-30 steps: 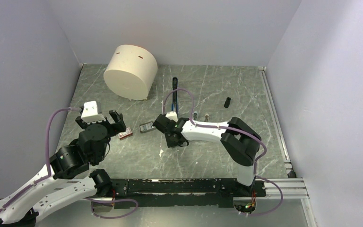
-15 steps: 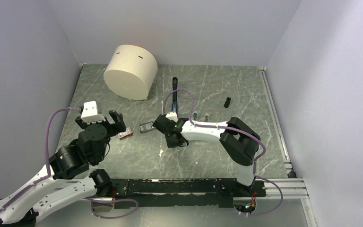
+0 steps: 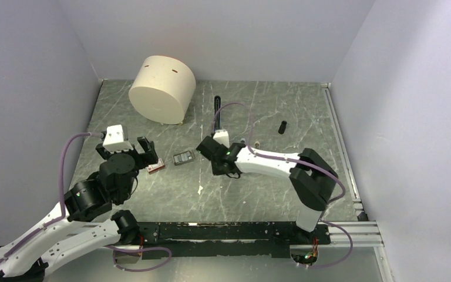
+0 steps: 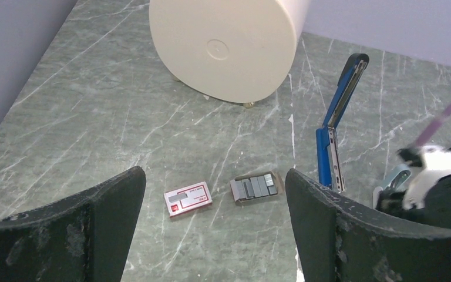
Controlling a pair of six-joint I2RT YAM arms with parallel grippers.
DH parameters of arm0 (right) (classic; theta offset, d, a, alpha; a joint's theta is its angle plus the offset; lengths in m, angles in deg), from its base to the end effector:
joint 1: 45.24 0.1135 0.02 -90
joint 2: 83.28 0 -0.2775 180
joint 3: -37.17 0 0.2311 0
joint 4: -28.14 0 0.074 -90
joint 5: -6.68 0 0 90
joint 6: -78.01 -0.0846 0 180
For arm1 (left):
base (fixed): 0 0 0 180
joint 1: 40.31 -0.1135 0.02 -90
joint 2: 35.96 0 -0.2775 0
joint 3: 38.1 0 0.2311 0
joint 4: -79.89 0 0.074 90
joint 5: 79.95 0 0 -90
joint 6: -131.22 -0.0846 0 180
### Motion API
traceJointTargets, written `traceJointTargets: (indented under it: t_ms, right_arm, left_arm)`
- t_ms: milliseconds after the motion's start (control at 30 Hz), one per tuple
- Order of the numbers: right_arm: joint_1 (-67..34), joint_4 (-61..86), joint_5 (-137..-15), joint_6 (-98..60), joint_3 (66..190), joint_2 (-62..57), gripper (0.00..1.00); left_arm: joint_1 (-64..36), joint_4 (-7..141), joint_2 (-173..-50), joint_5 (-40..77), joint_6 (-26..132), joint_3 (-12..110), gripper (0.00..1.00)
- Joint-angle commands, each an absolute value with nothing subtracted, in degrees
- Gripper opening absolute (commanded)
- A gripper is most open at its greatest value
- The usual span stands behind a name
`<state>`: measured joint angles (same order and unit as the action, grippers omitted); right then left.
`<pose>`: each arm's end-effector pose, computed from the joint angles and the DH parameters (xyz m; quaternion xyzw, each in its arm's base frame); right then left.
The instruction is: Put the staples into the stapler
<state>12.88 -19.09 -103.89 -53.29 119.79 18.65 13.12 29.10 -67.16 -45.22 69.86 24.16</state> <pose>0.2135 0.2870 0.1680 -0.1050 0.9583 0.0395 0.2627 0.1128 -0.0354 0.3352 -0.1052 0.7649 -0.0486 0.6336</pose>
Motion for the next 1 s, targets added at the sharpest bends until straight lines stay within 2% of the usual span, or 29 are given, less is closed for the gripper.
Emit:
traceJointTargets:
  t_ms: [0,367,967]
  right_arm:
    - [8.9,-14.81,-108.56,-53.31,116.11,13.08,0.22]
    - [-0.31,-9.08,-112.86,-51.03,112.1,10.91,0.22]
    - [-1.95,-6.98,-114.69,-50.05,111.57,14.86,0.22]
  left_arm:
    - [13.29,30.41,-68.0,-44.4,68.89,24.85,0.93]
    - [13.29,30.53,-68.37,-44.74,68.62,24.84,0.93]
    - [13.23,30.39,-68.3,-45.31,68.66,24.67,0.93]
